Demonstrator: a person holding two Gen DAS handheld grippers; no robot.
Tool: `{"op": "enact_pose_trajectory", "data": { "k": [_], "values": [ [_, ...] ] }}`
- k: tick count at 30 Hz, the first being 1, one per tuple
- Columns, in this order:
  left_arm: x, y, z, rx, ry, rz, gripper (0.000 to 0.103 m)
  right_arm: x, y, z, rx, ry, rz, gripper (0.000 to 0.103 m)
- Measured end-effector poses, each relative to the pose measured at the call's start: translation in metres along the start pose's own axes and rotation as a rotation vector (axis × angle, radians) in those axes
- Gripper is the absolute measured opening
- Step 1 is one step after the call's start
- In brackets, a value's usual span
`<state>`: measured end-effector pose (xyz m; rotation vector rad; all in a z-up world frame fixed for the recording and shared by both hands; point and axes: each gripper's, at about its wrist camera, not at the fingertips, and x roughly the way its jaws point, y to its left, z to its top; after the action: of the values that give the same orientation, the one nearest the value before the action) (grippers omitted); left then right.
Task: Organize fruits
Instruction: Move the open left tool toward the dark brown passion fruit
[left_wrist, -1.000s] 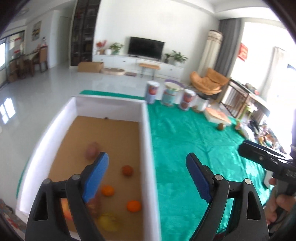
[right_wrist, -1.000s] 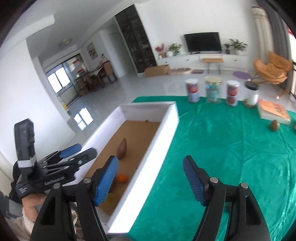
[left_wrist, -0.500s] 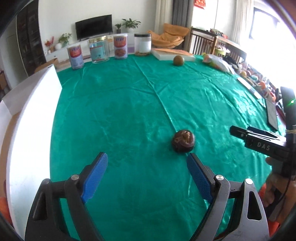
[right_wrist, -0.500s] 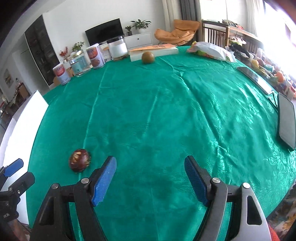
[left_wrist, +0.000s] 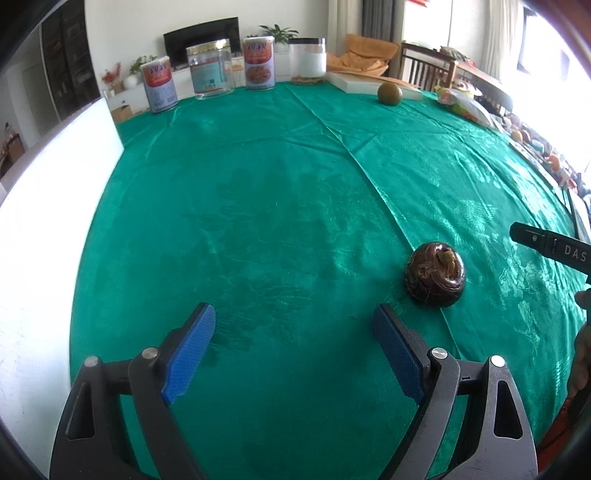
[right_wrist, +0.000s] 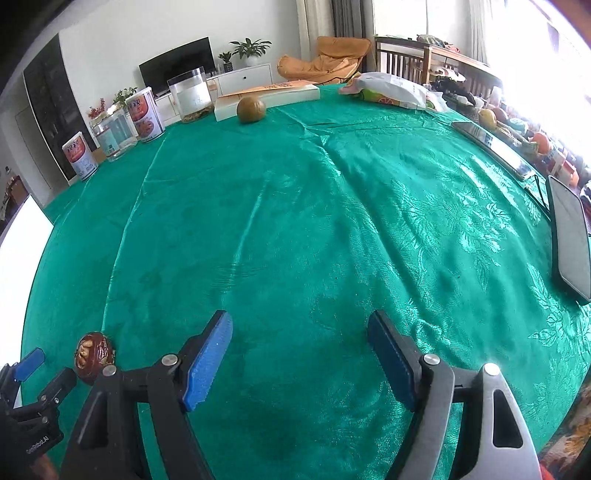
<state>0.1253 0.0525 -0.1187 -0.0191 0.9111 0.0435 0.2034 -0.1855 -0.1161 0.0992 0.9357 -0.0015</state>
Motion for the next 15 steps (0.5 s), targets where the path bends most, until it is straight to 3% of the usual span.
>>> {"op": "enact_pose_trajectory", "data": {
  "k": [15],
  "values": [
    [0.003,-0.002,0.001,0.002,0.013,-0.011,0.097,0.003,0.011,-0.006,-0.050,0.014,-0.035,0.086]
  ]
}}
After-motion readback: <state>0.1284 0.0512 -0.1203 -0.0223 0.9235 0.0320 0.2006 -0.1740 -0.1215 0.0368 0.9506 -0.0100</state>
